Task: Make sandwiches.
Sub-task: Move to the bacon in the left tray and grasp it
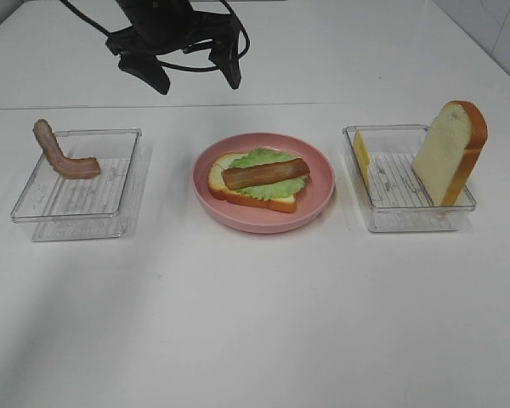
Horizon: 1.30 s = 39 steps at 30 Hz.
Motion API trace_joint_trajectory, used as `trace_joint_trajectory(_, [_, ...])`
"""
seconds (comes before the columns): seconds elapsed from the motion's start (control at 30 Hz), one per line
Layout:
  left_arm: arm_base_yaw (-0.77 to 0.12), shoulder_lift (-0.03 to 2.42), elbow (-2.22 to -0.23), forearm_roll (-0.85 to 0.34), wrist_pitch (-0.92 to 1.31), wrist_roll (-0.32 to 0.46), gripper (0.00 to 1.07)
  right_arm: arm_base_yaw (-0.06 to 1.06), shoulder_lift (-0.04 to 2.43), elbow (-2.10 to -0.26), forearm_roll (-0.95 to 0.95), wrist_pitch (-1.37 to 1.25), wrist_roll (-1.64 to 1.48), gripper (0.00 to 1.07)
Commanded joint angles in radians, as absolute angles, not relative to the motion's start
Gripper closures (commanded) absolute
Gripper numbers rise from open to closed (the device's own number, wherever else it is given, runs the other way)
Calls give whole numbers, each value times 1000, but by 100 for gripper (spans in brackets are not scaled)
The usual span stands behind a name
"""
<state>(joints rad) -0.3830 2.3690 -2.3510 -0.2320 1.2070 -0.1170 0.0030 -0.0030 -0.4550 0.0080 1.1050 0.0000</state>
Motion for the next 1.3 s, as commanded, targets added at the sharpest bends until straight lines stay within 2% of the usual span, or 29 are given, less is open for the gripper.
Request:
trace_joint_trajectory(0.03, [-383,2352,-2352,-215,1317,-133,9,-1,-38,-457,7,1104,0,9])
trace_joint_trajectory(0.2, [-383,2319,-2352,-203,1317,-133,9,-1,-38,-457,7,1104,0,9])
trace_joint_trajectory(0.4, [-368,2257,-2349,-126,1317,-157,9,-1,-38,-457,7,1104,0,9])
trace_joint_trajectory(0.57, [-314,2190,-2290,-109,1317,-159,9,-1,-38,-457,7,1104,0,9])
trace_joint_trajectory(0.77, [-223,2087,-2070,13,1317,-159,9,-1,-38,-457,7,1104,0,9])
trace_joint_trajectory(0.87, [-180,2063,-1997,33,1316,-159,9,-1,-38,-457,7,1104,0,9])
trace_joint_trajectory(1.3, [-52,2063,-1967,31,1291,-147,9,-1,-38,-457,7,1104,0,9])
